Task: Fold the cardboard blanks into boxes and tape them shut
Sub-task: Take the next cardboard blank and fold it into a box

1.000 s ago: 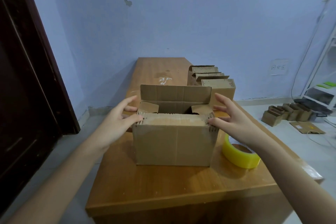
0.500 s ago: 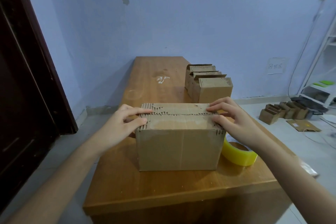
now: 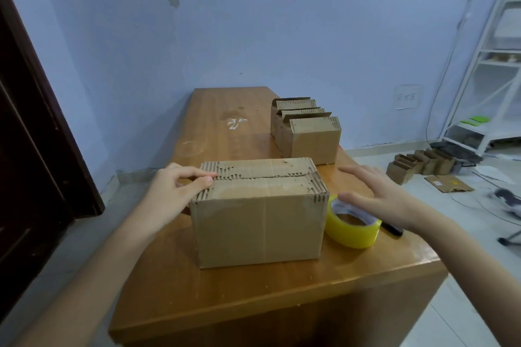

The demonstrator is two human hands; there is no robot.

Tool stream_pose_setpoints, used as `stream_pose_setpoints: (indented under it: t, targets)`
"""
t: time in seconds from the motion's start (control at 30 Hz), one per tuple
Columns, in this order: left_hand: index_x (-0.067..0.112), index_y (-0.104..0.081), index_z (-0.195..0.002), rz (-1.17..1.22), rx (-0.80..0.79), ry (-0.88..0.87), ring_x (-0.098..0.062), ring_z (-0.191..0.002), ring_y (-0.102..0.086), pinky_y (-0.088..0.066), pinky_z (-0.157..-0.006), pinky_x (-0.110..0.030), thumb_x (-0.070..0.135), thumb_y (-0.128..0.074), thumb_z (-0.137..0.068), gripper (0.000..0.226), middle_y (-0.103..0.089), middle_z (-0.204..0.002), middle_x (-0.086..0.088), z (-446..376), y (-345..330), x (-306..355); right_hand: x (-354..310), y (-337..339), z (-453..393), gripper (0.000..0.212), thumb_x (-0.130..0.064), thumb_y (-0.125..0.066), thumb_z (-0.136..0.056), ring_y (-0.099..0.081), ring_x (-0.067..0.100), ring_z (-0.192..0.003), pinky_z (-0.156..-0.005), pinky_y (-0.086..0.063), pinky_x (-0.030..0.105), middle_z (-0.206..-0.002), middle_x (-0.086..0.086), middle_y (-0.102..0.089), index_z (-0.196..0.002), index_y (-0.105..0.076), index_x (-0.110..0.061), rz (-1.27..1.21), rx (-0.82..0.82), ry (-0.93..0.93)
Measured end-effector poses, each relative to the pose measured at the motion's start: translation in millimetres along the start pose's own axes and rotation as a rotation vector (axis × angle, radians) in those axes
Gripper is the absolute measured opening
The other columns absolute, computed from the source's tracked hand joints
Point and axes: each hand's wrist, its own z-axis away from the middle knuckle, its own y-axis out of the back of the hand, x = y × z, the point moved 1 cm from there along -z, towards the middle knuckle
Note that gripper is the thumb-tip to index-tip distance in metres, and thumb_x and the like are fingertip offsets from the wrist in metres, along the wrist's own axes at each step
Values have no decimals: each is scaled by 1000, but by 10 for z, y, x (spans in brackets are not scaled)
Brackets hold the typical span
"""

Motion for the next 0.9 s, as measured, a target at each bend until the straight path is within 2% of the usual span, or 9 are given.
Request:
stream_pose_setpoints:
  t: [0.03, 0.1, 0.17, 0.27, 0.4, 0.53, 0.6, 0.73, 0.9]
  targets:
    - [27, -73, -98, 4, 1, 7, -19, -87, -59, -56, -65, -30, 25, -63, -88, 14, -56, -108, -5, -1, -2, -4, 81, -13, 37, 81, -67, -53, -77, -27, 16, -138, -110, -29, 36, -149, -6, -33, -146, -30, -31, 90, -53, -41]
    - [26, -73, -99, 1, 6, 9, -17, -86, -58, -53, -60, -24, 24, -63, -88, 15, -56, -108, -5, 2, -8, -4, 196, -69, 90, 112, -87, -45, -56, -22, 18, -140, -111, -28, 36, -154, -5, -26, -149, -19, -29, 193, -144, -81]
    - [25, -72, -99, 11, 9, 9, -14, -83, -57, -50, -52, -16, 22, -62, -88, 15, -56, -107, -5, 9, -17, 14, 297, -158, 94, 122, -90, -48, -52, -21, 19, -142, -112, -28, 36, -156, -5, -22, -151, -11, -29, 213, -185, -110]
    - [27, -72, -97, 37, 11, 17, -15, -83, -58, -49, -51, -17, 21, -62, -88, 14, -55, -106, -6, 30, -32, 34, 396, -281, 59, 111, -68, -69, -66, -25, 19, -140, -110, -32, 36, -155, -4, -24, -151, -9, -31, 156, -167, -130]
    - [28, -72, -96, 35, 19, 11, -14, -82, -57, -46, -55, -19, 21, -62, -88, 14, -55, -105, -5, 73, -51, 47, 382, -298, 63, 108, -49, -85, -58, -45, 17, -125, -92, -44, 25, -137, -6, -42, -145, -22, -33, -153, -41, -86]
    - [31, -70, -92, -33, -1, -23, -13, -85, -55, -39, -65, -16, 20, -62, -88, 14, -55, -103, -7, 61, -40, 60, 175, -8, 43, 115, -61, -88, -30, -60, 13, -105, -79, -46, 23, -120, 0, -58, -132, -43, -33, -736, 178, -61]
    - [33, -69, -90, -94, -63, -39, -17, -89, -56, -39, -74, -20, 23, -61, -89, 13, -57, -100, -7, 39, -33, 37, -38, 219, -7, 109, -53, -83, -34, -65, 12, -97, -79, -47, 25, -113, -2, -64, -134, -45, -30, -881, 232, 12]
    - [38, -65, -87, -235, -123, -54, -12, -106, -47, -38, -93, -36, 36, -58, -88, 8, -52, -108, 6, -26, -20, 2, -677, 512, -115, 92, -51, -71, -45, -67, 11, -95, -75, -48, 23, -114, -5, -65, -133, -46, -38, -886, 113, 178]
    - [29, -65, -88, -67, -116, -7, -12, -105, -46, -34, -80, -21, 27, -57, -91, 9, -47, -110, 1, -13, -81, 17, -1265, 214, -426, 83, -60, -67, -42, -64, 11, -98, -81, -53, 31, -113, -8, -60, -121, -53, -37, -839, -11, 178]
